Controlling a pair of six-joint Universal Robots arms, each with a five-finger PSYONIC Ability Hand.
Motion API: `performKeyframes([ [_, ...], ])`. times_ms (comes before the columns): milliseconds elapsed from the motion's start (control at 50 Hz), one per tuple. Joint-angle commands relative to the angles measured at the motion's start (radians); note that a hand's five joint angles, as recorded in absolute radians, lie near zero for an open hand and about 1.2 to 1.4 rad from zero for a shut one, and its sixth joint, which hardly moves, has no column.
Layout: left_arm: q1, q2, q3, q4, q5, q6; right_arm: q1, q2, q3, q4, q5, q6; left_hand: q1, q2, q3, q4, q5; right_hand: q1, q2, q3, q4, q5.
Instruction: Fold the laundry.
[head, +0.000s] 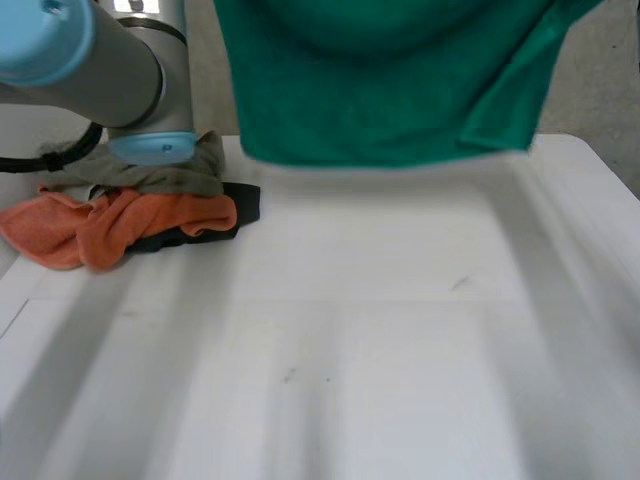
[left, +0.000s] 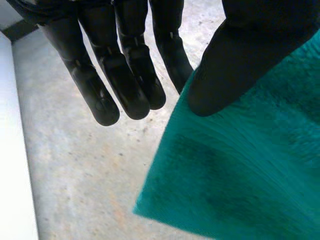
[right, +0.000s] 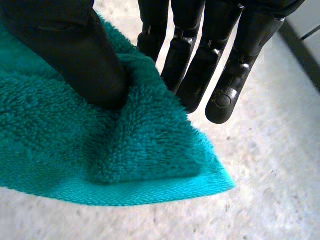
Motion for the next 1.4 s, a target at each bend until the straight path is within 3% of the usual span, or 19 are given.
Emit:
performKeyframes([
  [20,-0.001,0.167,-0.412,0.03,0.033,0.002,-0.008,-0.017,0.169,0.022,-0.121,0.085,0.245,0.2,0.205,0.198,0.247,0.406,0.221,0.211,0.203,0.233],
  [200,-0.013,0.199,-0.854,0.017,0.09,0.008,-0.084,-0.026,0.564,0.056,-0.325,0.036,0.245,0.2,0.205,0.198,0.247,0.406,0.221,0.211,0.203,0.233],
  [320,-0.012,0.195,-1.055,0.011,0.093,0.042,-0.216,-0.029,0.824,0.062,-0.502,-0.134,0.245,0.2,0.205,0.198,0.247,0.406,0.221,0.211,0.203,0.233],
  [340,-0.012,0.196,-1.074,0.011,0.094,0.051,-0.25,-0.031,0.871,0.074,-0.531,-0.185,0.245,0.2,0.205,0.198,0.247,0.36,0.175,0.166,0.158,0.188],
  [380,-0.01,0.201,-1.113,0.011,0.096,0.07,-0.279,-0.031,0.908,0.101,-0.546,-0.236,0.245,0.2,0.205,0.198,0.247,0.027,-0.158,-0.168,-0.175,-0.146],
  [420,-0.01,0.208,-1.13,0.011,0.096,0.077,-0.308,-0.051,0.933,0.177,-0.536,-0.288,0.245,0.2,0.205,0.198,0.247,-0.454,-0.639,-0.648,-0.656,-0.626],
  [540,-0.012,0.267,-1.152,0.01,0.097,0.077,-0.334,-0.216,0.887,0.455,-0.502,-0.244,0.245,0.2,0.205,0.198,0.247,-0.759,-0.944,-0.953,-0.961,-0.931],
  [620,-0.016,0.285,-1.157,0.01,0.097,0.077,-0.333,-0.253,0.827,0.582,-0.48,-0.106,0.245,0.2,0.205,0.198,0.247,-0.777,-0.962,-0.971,-0.979,-0.949],
  [740,-0.015,0.302,-1.153,0.01,0.096,0.079,-0.33,-0.273,0.7,0.714,-0.327,0.203,0.245,0.2,0.205,0.198,0.247,-0.753,-0.938,-0.947,-0.955,-0.926],
  [800,-0.013,0.305,-1.147,0.01,0.097,0.079,-0.327,-0.256,0.657,0.795,-0.274,0.255,0.245,0.2,0.205,0.198,0.247,-0.744,-0.929,-0.939,-0.946,-0.917],
  [880,-0.009,0.305,-1.135,0.008,0.096,0.08,-0.317,-0.211,0.635,0.857,-0.247,0.191,0.245,0.2,0.205,0.198,0.247,-0.715,-0.9,-0.909,-0.917,-0.888],
  [980,-0.01,0.328,-1.089,-0.022,0.097,0.083,-0.307,-0.171,0.649,0.891,-0.232,0.053,0.245,0.2,0.205,0.198,0.247,-0.686,-0.871,-0.88,-0.888,-0.858],
  [1060,-0.022,0.351,-1.017,-0.09,0.097,0.08,-0.281,-0.172,0.686,0.885,-0.218,0.077,0.245,0.2,0.205,0.198,0.247,-0.691,-0.876,-0.886,-0.893,-0.864],
  [1160,-0.073,0.374,-0.919,-0.176,0.097,0.077,-0.169,-0.181,0.738,0.851,-0.201,0.25,0.245,0.2,0.205,0.198,0.247,-0.765,-0.95,-0.959,-0.967,-0.937],
  [1260,-0.105,0.379,-0.856,-0.213,0.097,0.079,-0.013,-0.288,0.798,0.768,-0.168,0.477,0.245,0.2,0.205,0.198,0.247,-0.814,-1.0,-1.009,-1.017,-0.987],
  [1400,-0.111,0.382,-0.821,-0.214,0.096,0.079,0.169,-0.269,0.807,0.616,-0.069,0.614,0.245,0.2,0.205,0.198,0.247,-0.816,-1.001,-1.011,-1.018,-0.989],
])
